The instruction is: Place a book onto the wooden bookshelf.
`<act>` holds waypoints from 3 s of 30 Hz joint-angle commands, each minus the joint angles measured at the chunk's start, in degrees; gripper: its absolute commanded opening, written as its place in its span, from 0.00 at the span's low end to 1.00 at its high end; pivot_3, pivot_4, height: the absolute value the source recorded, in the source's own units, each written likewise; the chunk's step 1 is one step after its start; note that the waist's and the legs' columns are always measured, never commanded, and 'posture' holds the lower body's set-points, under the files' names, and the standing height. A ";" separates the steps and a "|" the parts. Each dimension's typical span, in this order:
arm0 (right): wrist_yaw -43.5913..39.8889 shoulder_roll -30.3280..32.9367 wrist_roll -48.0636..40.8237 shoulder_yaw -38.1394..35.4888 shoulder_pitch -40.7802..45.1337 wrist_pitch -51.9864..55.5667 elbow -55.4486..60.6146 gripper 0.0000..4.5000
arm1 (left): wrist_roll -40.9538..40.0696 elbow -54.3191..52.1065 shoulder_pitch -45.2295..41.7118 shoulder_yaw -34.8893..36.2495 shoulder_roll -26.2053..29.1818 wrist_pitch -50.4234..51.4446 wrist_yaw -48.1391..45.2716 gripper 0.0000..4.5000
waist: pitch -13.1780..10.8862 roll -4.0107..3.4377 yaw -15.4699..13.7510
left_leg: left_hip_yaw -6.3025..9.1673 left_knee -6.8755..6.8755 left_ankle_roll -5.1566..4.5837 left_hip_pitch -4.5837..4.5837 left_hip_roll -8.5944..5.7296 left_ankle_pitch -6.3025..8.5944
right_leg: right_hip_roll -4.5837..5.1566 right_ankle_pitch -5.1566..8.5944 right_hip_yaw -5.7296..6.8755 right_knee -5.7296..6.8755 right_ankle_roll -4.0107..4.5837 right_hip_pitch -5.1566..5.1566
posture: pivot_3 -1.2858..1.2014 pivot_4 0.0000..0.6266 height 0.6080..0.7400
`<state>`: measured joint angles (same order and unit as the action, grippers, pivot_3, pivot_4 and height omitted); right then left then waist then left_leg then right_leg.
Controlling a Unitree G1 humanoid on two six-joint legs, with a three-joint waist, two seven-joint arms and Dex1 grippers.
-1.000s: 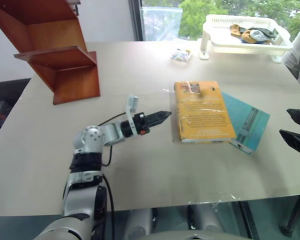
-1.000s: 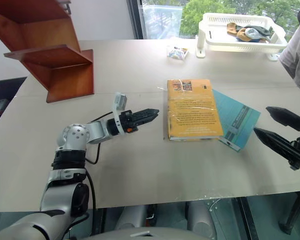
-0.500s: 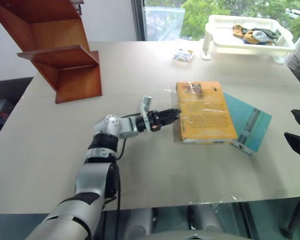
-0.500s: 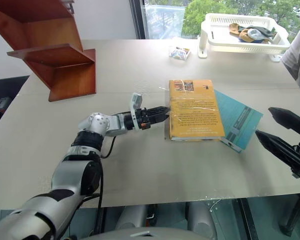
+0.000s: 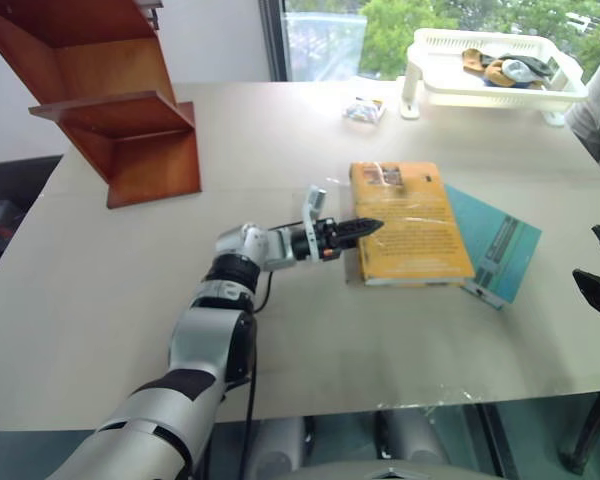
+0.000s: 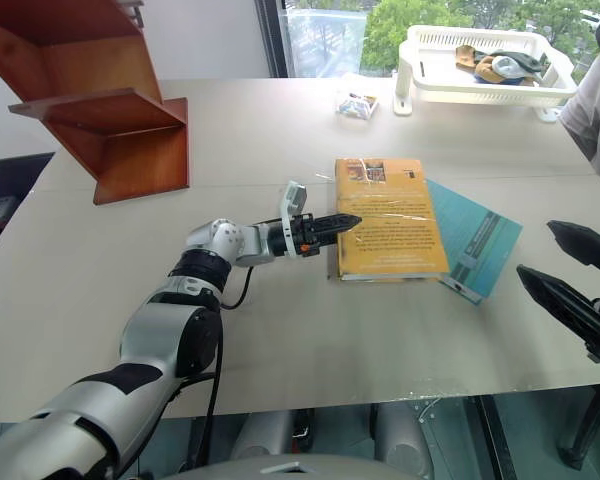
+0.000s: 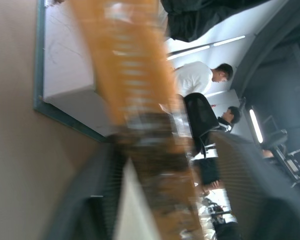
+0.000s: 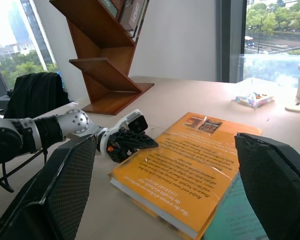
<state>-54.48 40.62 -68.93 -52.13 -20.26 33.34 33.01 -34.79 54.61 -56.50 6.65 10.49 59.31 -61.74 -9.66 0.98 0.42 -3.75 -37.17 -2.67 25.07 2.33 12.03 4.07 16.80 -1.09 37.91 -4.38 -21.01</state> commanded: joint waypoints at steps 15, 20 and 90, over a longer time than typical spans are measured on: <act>-2.25 3.93 0.85 3.43 6.76 -1.46 -7.76 1.00 | -3.94 -44.94 3.71 0.05 6.66 2.17 3.51 0.06 | -0.02 0.00 0.16 | 0.02 -0.02 0.02 0.15 0.02 -0.01 | 0.02 -0.01 -0.01 0.04 0.00 -0.14 | 0.52 0.24 1.00; -4.21 4.79 2.68 9.38 19.14 -2.36 -19.85 1.00 | 2.10 -52.77 0.96 -0.76 13.37 -12.70 3.65 0.06 | 0.01 -0.08 0.26 | -0.03 -0.06 0.03 0.07 0.01 -0.02 | 0.00 -0.01 -0.06 0.05 0.00 -0.10 | 0.52 0.24 1.00; -28.84 10.67 10.03 22.52 53.87 6.90 -43.29 1.00 | 70.89 3.29 -32.51 -26.07 54.88 -76.20 3.04 0.06 | -0.22 0.08 -0.48 | -0.51 -0.28 0.04 0.85 0.10 -0.05 | -0.04 0.00 0.01 0.18 -0.05 -0.84 | 0.52 0.24 1.00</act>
<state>-83.38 50.33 -57.92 -28.25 32.48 40.16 -11.78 35.93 57.79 -86.75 -20.33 64.17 -17.20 -58.64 -9.87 1.06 -0.06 -4.26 -37.45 -2.63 25.92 2.42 11.98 4.03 16.81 -1.08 38.09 -4.44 -21.85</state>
